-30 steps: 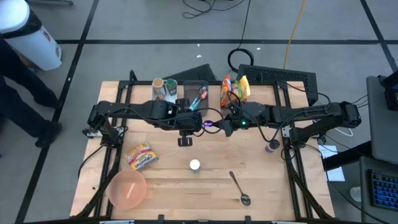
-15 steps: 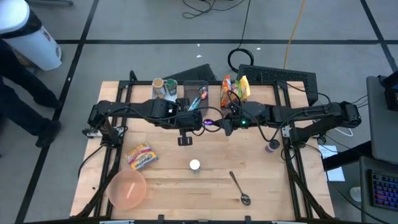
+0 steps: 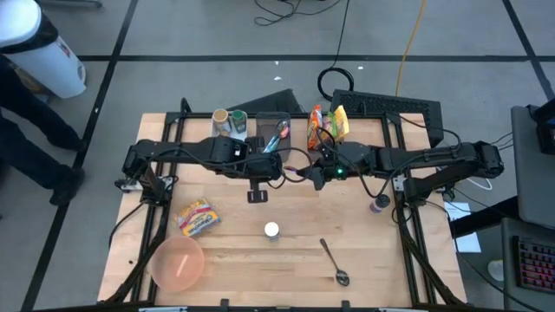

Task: Pick & Place Food Item
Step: Put the violet spoon into the left black bin

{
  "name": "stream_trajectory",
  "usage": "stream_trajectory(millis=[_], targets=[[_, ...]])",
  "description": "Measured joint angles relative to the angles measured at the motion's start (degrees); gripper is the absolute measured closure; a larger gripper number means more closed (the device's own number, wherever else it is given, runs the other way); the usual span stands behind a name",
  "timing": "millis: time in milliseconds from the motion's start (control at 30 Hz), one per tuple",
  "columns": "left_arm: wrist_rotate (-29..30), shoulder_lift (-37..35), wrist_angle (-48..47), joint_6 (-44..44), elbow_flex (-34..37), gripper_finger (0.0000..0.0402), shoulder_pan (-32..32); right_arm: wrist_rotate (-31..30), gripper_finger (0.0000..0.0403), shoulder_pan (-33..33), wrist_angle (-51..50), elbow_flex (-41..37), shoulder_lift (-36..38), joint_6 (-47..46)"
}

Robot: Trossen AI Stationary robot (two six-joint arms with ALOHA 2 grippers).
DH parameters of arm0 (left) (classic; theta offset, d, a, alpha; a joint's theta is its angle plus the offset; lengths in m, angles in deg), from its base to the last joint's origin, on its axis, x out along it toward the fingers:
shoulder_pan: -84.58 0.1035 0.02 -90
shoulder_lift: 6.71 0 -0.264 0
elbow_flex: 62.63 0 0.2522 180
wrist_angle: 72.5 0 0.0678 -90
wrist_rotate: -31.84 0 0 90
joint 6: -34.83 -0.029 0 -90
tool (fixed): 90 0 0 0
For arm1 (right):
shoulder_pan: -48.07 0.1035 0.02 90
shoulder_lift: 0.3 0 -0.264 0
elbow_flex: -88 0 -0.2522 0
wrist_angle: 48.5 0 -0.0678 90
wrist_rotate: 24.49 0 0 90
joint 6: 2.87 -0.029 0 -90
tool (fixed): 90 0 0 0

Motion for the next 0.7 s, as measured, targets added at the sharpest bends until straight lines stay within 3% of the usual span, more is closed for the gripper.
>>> stream_trajectory(millis=[333, 700], targets=[[-0.11, 0.0, -0.26, 0.44, 0.02, 0.0399, 0.0, 2.69, 0.0389, 0.02, 5.22, 0.0, 0.0, 1.74], [-1.46, 0.0, -1.79, 4.52, 0.02, 0.04, 1.08, 2.18, 0.0267, -2.45, 7.22, 0.0, 0.02, 4.15]])
